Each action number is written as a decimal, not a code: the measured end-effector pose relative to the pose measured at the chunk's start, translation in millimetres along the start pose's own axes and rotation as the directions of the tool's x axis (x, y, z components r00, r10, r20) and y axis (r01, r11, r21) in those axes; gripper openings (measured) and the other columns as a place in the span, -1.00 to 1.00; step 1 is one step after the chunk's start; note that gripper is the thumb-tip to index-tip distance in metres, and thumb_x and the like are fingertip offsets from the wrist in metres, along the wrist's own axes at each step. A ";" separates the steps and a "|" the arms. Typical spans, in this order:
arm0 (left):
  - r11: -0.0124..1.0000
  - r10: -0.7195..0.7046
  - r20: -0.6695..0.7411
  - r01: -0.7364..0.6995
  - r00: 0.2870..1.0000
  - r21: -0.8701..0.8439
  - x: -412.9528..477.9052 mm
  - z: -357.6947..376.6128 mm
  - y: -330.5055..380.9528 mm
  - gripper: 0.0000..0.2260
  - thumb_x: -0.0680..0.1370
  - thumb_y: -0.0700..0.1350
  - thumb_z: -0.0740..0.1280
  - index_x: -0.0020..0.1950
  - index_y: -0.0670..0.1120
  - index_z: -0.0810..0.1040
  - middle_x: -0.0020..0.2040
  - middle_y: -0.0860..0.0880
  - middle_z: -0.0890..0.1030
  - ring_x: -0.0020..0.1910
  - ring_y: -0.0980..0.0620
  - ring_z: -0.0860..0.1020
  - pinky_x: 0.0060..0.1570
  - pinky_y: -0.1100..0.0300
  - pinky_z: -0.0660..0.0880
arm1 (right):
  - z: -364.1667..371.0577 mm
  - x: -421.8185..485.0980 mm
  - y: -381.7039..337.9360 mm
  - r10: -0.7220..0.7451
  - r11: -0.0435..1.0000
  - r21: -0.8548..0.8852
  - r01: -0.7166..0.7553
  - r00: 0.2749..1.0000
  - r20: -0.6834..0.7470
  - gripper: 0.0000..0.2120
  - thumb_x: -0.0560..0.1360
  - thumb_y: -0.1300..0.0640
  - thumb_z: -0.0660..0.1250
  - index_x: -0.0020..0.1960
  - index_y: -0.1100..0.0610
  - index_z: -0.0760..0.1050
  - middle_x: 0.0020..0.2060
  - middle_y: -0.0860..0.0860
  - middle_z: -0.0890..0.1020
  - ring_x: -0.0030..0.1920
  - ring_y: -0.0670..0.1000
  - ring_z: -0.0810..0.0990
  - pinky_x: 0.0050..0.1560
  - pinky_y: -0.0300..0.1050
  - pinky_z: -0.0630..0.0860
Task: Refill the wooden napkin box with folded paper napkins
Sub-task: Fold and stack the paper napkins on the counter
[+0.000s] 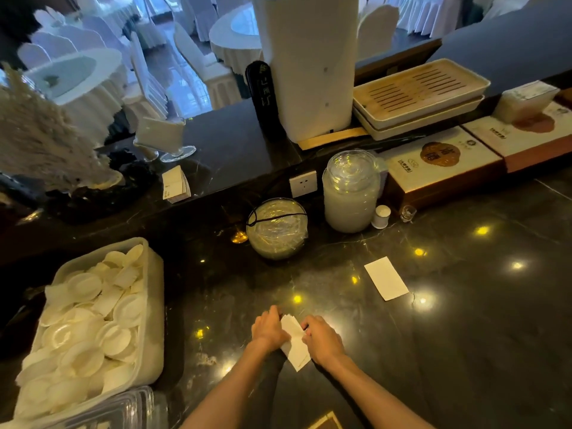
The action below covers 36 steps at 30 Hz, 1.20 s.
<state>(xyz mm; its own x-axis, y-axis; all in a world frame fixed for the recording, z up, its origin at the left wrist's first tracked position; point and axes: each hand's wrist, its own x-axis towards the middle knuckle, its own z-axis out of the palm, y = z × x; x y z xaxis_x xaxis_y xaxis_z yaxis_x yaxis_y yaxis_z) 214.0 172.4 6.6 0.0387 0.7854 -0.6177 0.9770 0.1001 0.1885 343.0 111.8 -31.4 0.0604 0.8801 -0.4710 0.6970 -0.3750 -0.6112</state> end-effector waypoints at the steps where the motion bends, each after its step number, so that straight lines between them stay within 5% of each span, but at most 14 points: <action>1: 0.999 -0.006 0.003 0.006 1.000 0.047 -0.6 -2.4 1.1 -0.49 0.42 0.00 0.47 0.32 -0.03 0.41 0.32 -0.09 0.44 0.32 -0.13 0.40 0.27 0.03 0.38 | -0.6 -1.7 0.4 -0.005 1.000 0.005 0.005 1.000 0.000 -0.87 0.55 0.17 0.25 0.07 -0.01 0.45 0.08 -0.01 0.53 -0.01 0.05 0.54 -0.15 -0.13 0.34; 6: 0.991 0.042 0.028 -0.045 0.999 0.123 -5.5 -3.0 7.8 -0.62 0.48 -0.01 0.39 0.27 -0.06 0.48 0.28 -0.11 0.48 0.28 -0.15 0.42 0.27 0.00 0.40 | -1.4 -3.5 6.1 -0.002 0.994 0.110 0.001 1.000 0.010 -0.76 0.56 0.17 0.27 0.20 0.00 0.43 0.15 -0.03 0.52 0.08 0.06 0.55 -0.08 -0.12 0.41; 9: 0.990 0.085 0.045 -0.079 0.995 -0.119 -9.4 -0.5 9.1 -0.76 0.50 -0.19 0.34 0.15 -0.11 0.45 0.17 -0.15 0.57 0.12 -0.12 0.55 0.13 -0.07 0.52 | -4.9 -4.4 10.7 -0.009 0.967 0.255 -0.002 0.999 0.039 -0.70 0.52 0.16 0.34 0.23 0.01 0.45 0.16 0.00 0.49 0.04 0.00 0.56 0.01 -0.15 0.52; 12: 0.948 0.119 0.000 -0.114 0.993 -0.297 -17.9 -4.5 12.9 -0.82 0.52 -0.25 0.34 0.05 -0.09 0.39 0.02 -0.19 0.57 -0.07 -0.08 0.56 -0.05 -0.05 0.55 | -15.3 -8.7 23.1 -0.009 0.940 0.341 -0.016 0.997 0.070 -0.75 0.46 0.09 0.42 0.13 0.05 0.53 0.09 0.02 0.44 -0.07 -0.07 0.53 -0.15 -0.36 0.46; 15: 0.885 0.174 -0.004 -0.158 0.985 -0.437 -25.8 -4.5 22.3 -0.82 0.51 -0.27 0.33 -0.04 -0.05 0.36 0.03 -0.24 0.57 0.03 -0.19 0.61 0.00 -0.16 0.58 | -27.4 -12.5 46.7 0.022 0.894 0.446 -0.052 0.997 0.072 -0.86 0.43 0.12 0.44 -0.03 0.09 0.55 -0.03 0.04 0.51 -0.17 -0.14 0.55 -0.28 -0.40 0.47; 20: 0.847 0.274 0.010 -0.236 0.962 -0.476 -35.1 1.5 77.7 -0.79 0.54 -0.23 0.34 0.08 0.00 0.40 0.06 -0.05 0.53 0.09 -0.01 0.54 0.16 -0.03 0.55 | -49.5 -13.3 100.8 0.126 0.824 0.556 -0.107 0.992 0.004 -0.76 0.33 0.00 0.45 -0.04 -0.01 0.54 -0.08 0.04 0.67 -0.10 0.01 0.67 -0.05 0.11 0.65; 22: 0.858 0.296 -0.022 -0.276 0.955 -0.433 -30.0 0.2 111.5 -0.72 0.56 -0.21 0.34 0.25 -0.09 0.41 0.18 -0.09 0.52 0.15 0.01 0.50 0.21 0.07 0.48 | -72.6 -15.6 107.1 0.206 0.815 0.564 -0.133 0.976 -0.068 -0.81 0.37 0.05 0.45 -0.07 -0.07 0.49 -0.09 0.02 0.67 -0.12 0.00 0.66 -0.05 0.12 0.64; 26: 0.893 0.328 -0.058 -0.329 0.943 -0.307 -3.3 -6.3 182.1 -0.56 0.58 -0.17 0.32 0.45 -0.12 0.33 0.42 -0.12 0.42 0.41 -0.09 0.38 0.36 0.07 0.33 | -120.5 -13.1 115.0 0.291 0.829 0.538 -0.153 0.940 -0.180 -0.80 0.53 0.18 0.37 0.05 0.00 0.39 -0.10 -0.06 0.58 -0.27 -0.20 0.56 -0.28 -0.37 0.45; 30: 0.900 0.421 -0.008 -0.418 0.907 -0.123 32.0 2.0 230.4 -0.62 0.59 -0.20 0.29 0.40 -0.17 0.36 0.39 -0.18 0.40 0.41 -0.15 0.34 0.40 0.05 0.26 | -140.3 7.1 126.1 0.374 0.865 0.449 -0.223 0.884 -0.282 -0.64 0.53 0.14 0.36 0.28 0.17 0.40 0.18 0.13 0.55 0.11 0.11 0.57 0.05 -0.08 0.53; 36: 0.895 0.434 0.013 -0.432 0.901 0.109 68.1 21.7 245.1 -0.55 0.57 -0.15 0.29 0.45 -0.12 0.31 0.43 -0.14 0.29 0.40 -0.17 0.24 0.40 -0.01 0.24 | -140.3 23.1 122.9 0.447 0.886 0.304 -0.351 0.820 -0.357 -0.69 0.55 0.11 0.33 0.25 0.14 0.38 0.26 0.08 0.33 0.06 0.13 0.58 0.05 -0.10 0.54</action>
<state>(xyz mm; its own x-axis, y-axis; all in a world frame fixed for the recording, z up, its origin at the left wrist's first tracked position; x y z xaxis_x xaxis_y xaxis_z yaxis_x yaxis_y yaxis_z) 460.7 237.2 -5.9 0.4613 0.7431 -0.4848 0.8806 -0.3167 0.3525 530.3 127.0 -28.1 0.6164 0.6579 -0.4326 0.3792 -0.7295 -0.5693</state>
